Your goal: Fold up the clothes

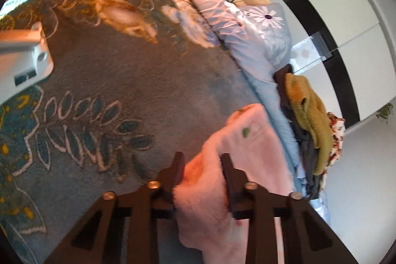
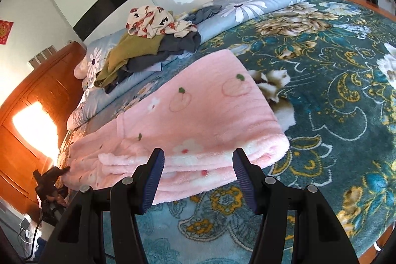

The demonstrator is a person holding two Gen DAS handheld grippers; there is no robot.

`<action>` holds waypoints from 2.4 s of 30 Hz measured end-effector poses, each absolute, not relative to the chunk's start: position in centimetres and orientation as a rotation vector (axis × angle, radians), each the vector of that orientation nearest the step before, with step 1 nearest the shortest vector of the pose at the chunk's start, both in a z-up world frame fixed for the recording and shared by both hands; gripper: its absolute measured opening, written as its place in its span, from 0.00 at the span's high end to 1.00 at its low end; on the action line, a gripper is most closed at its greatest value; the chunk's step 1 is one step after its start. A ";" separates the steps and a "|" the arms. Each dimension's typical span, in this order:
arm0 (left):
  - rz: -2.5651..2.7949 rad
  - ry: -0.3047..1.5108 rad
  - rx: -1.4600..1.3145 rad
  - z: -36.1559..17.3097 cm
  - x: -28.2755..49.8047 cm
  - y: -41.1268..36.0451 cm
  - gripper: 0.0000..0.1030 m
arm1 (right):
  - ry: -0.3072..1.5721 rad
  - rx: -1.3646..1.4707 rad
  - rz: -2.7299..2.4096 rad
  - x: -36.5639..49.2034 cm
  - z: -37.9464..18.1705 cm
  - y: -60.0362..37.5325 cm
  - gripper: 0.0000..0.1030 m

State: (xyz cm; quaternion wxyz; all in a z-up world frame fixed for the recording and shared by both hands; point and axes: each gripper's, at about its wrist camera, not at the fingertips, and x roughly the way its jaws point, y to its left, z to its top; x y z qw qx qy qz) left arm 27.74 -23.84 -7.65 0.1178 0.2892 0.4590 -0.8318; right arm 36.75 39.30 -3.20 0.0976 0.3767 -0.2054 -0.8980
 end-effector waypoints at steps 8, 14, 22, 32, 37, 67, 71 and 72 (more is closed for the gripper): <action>-2.874 1.068 0.764 6.7 25.7 -15.2 0.82 | -0.666 1.040 -2.687 38.1 -2.3 41.7 0.43; -3.272 0.993 0.793 14.0 23.8 -2.1 0.85 | -0.688 1.002 -2.711 39.5 -1.8 43.5 0.43; -3.528 0.604 1.312 9.4 21.2 19.5 0.99 | -0.756 0.998 -2.749 41.0 -2.1 46.4 0.43; -3.403 0.677 1.705 3.2 22.5 21.6 0.98 | -0.766 1.034 -2.717 40.2 -2.5 47.1 0.43; -3.375 0.477 1.387 5.5 22.8 14.4 0.74 | -0.687 1.015 -2.570 36.2 -1.4 43.3 0.43; -3.031 0.657 1.472 -1.9 24.8 -0.3 0.59 | -0.835 1.193 -2.180 24.3 -2.8 32.4 0.73; -3.088 0.698 1.379 0.3 25.7 -0.7 0.52 | -0.730 1.043 -2.207 25.7 2.8 33.5 0.74; -3.106 0.711 1.365 0.8 25.9 -0.6 0.50 | -0.707 0.997 -2.224 26.4 4.2 34.4 0.74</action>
